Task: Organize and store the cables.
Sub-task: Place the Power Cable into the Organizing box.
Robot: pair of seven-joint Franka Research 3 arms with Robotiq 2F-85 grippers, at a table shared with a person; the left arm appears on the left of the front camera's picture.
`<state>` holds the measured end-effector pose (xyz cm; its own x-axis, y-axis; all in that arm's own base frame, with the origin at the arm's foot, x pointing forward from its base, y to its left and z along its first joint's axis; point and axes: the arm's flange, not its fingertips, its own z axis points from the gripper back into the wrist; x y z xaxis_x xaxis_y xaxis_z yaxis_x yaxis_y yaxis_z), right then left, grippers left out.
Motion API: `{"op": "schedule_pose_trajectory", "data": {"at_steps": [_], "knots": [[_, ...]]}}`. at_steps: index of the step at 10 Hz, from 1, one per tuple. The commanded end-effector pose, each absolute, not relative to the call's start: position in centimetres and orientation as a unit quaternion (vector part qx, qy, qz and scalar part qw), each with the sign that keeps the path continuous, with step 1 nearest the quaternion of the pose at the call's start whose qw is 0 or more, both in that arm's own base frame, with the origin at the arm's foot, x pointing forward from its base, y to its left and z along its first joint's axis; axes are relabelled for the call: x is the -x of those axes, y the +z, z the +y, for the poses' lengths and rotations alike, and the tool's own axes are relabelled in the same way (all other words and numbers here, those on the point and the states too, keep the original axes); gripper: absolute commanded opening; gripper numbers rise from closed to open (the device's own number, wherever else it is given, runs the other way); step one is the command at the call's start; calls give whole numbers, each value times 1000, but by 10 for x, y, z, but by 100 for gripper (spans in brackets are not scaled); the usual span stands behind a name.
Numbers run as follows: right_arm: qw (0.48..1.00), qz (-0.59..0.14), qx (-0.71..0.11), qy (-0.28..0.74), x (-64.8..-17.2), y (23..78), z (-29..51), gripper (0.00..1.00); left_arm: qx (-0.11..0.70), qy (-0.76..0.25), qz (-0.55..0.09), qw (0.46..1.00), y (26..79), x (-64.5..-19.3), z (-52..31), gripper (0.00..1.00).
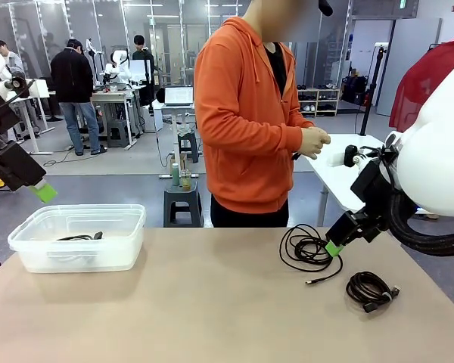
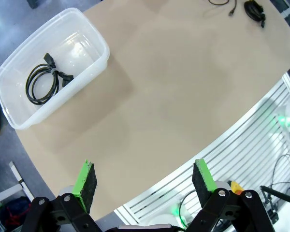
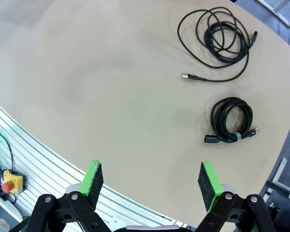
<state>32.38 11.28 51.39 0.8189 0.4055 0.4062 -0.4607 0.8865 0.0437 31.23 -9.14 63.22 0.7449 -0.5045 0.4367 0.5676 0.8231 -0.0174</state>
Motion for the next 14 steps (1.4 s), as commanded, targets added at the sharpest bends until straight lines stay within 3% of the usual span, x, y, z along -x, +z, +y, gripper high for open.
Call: {"op": "schedule_pose_trajectory", "data": {"at_steps": [1,14], "knots": [[953,-195,-68,224,-323,513,111,100,74,-285,-208,933,636,-310,-93,100],[953,-195,-68,224,-323,513,111,100,74,-285,-208,933,636,-310,-93,100]]}}
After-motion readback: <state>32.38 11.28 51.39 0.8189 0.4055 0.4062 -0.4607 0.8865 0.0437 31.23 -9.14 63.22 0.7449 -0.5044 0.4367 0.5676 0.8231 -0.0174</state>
